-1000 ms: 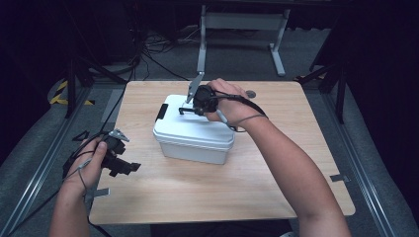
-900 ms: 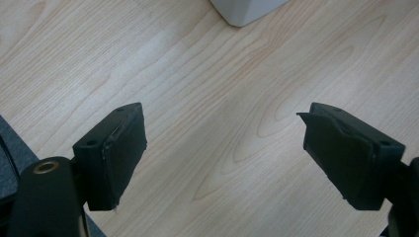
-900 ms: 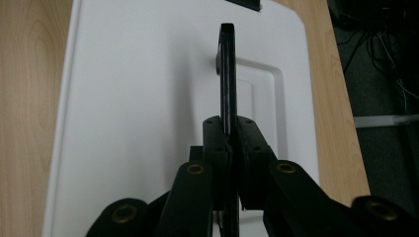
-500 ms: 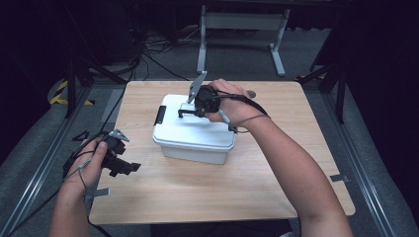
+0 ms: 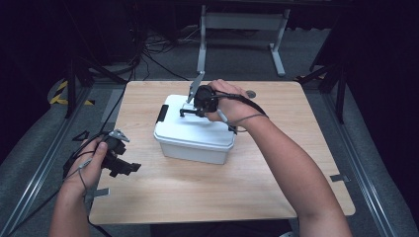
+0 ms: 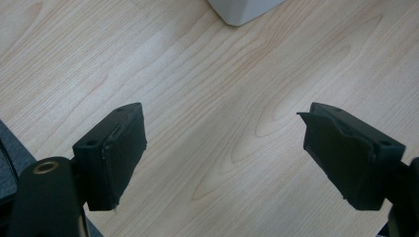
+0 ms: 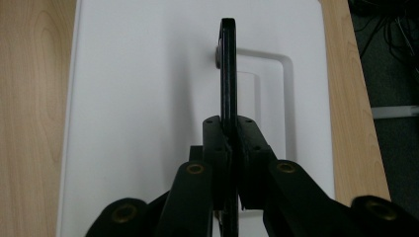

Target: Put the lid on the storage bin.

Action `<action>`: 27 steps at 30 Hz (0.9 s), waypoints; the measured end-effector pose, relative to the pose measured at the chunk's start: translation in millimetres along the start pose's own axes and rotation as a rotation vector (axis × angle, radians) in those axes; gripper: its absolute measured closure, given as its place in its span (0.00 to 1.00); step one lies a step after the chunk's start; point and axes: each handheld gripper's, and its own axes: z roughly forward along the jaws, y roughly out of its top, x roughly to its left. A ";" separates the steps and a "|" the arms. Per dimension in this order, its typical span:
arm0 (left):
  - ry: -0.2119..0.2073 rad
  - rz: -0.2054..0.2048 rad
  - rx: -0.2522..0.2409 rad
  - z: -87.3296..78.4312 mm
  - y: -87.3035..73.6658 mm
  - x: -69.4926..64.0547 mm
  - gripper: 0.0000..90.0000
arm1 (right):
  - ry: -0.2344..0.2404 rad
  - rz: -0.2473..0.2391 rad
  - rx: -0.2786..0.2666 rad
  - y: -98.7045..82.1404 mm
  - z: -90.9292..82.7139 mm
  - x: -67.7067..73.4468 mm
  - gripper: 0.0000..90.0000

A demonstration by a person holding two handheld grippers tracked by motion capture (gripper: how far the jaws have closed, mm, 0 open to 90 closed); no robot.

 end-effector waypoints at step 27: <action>0.010 0.001 0.006 0.1 -2.0 -0.1 0.19 | 0.035 0.157 -0.136 -9.3 -35.1 -1.4 0.70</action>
